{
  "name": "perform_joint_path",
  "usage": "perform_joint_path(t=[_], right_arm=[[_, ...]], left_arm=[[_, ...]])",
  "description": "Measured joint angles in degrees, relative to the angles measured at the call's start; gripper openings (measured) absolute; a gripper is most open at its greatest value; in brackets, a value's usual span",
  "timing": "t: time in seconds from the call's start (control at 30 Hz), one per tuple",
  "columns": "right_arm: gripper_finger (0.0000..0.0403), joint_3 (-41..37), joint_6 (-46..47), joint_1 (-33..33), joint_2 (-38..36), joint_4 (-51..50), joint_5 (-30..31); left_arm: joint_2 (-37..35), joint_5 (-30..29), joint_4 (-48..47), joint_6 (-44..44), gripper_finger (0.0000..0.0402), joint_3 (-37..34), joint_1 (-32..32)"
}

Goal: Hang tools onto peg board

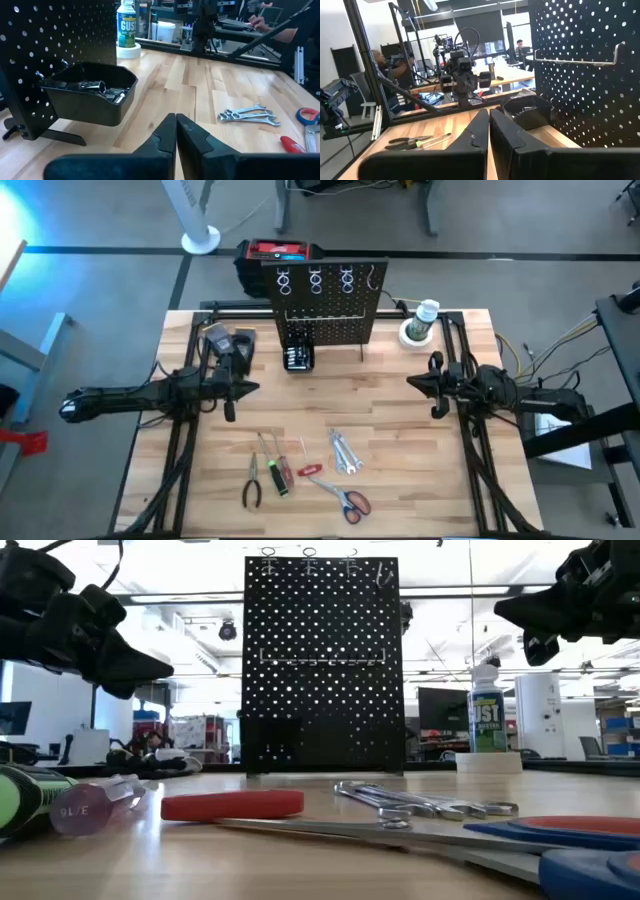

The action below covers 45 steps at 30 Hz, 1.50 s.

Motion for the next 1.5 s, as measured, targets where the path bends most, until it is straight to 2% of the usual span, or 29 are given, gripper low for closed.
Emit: perform_joint_path(t=[1.33, 1.37, 1.43, 1.5], right_arm=[[0.0000, 0.01, 0.00, 0.00, -0.01, 0.00, 0.00], [0.0000, -0.01, 0.00, 0.00, 0.00, 0.00, -0.01], [0.0000, 0.01, 0.00, 0.00, -0.01, 0.00, -0.02], [0.0000, 0.01, 0.00, 0.00, -0.01, -0.22, -0.02]], left_arm=[[-0.02, -0.32, 0.00, 0.06, 0.0000, 0.01, 0.08], [-0.12, -3.12, -0.03, 1.27, 0.0000, 0.02, 0.52], [-0.48, -13.37, 0.16, 6.67, 0.0000, 0.02, 0.96], [0.03, -20.86, 0.39, 11.46, 0.0000, 0.13, 0.90]])
